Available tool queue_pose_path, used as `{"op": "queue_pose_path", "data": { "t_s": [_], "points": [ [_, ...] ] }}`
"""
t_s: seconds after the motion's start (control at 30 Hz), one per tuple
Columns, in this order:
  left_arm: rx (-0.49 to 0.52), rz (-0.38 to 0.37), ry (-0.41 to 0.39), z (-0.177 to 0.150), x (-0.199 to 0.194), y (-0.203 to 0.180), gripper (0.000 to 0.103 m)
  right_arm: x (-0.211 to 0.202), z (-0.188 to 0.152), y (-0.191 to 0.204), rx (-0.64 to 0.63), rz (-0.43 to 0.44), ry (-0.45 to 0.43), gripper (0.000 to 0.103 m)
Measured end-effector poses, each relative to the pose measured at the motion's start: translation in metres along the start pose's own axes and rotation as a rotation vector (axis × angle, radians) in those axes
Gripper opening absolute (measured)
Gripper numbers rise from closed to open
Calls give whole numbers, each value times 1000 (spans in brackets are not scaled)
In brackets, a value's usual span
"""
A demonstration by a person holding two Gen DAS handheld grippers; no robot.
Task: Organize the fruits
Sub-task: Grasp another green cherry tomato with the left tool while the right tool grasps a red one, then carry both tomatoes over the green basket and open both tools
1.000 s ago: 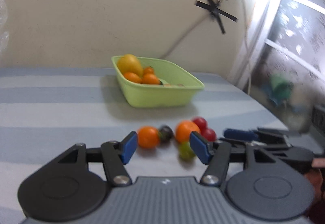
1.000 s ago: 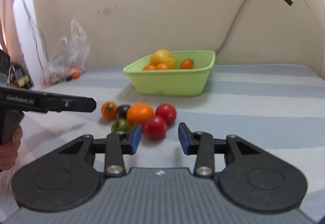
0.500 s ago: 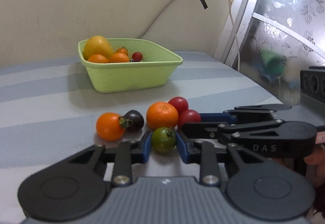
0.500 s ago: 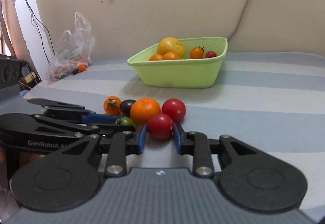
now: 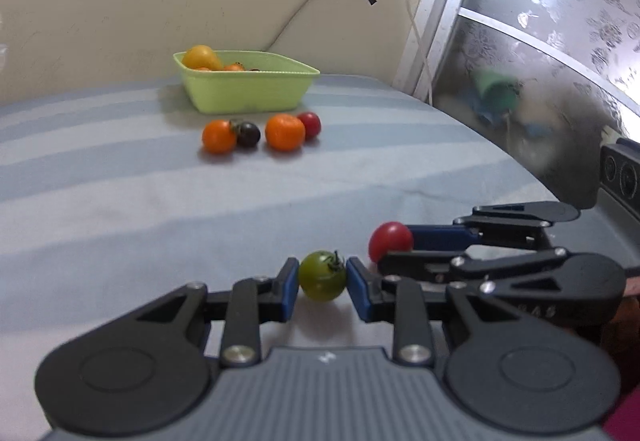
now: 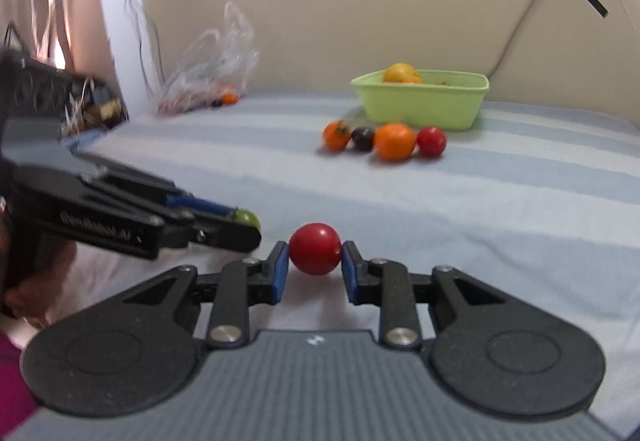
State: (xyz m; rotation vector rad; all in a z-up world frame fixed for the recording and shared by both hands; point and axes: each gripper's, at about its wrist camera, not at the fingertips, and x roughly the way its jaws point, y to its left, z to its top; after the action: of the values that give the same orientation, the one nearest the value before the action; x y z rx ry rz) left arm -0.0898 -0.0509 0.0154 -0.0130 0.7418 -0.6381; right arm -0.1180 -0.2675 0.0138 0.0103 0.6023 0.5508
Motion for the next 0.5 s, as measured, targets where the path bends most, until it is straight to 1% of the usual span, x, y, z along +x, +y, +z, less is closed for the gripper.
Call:
{"op": "queue_pose_path", "data": {
  "t_s": [0.07, 0.1, 0.13, 0.17, 0.2, 0.23, 0.3, 0.4, 0.47, 0.5],
  "points": [
    [4, 15, -3, -9, -3, -4, 27, -2, -6, 6, -6, -15, -2, 32],
    [8, 26, -19, -13, -4, -6, 28, -1, -7, 8, -13, -18, 1, 34],
    [15, 36, -28, -14, -4, -8, 30, 1, -6, 11, -21, -25, 1, 34],
    [24, 41, -31, -15, -4, -11, 33, 1, -6, 12, -26, -34, 2, 34],
    [27, 37, -33, -15, -5, -14, 43, 2, -5, 13, -29, -41, 2, 34],
    [30, 35, -36, -15, -5, -16, 49, 2, -5, 14, -33, -44, 3, 36],
    [49, 43, -40, -15, -6, -19, 49, 2, -5, 16, -46, -57, 3, 36],
    [50, 59, -41, -16, -5, -19, 48, 0, -7, 15, -46, -59, 1, 36],
    [34, 59, -45, -16, -4, -17, 40, 2, -7, 15, -41, -56, 1, 35],
    [28, 57, -44, -16, -4, -15, 27, 2, -6, 15, -44, -52, 2, 31]
  ]
}}
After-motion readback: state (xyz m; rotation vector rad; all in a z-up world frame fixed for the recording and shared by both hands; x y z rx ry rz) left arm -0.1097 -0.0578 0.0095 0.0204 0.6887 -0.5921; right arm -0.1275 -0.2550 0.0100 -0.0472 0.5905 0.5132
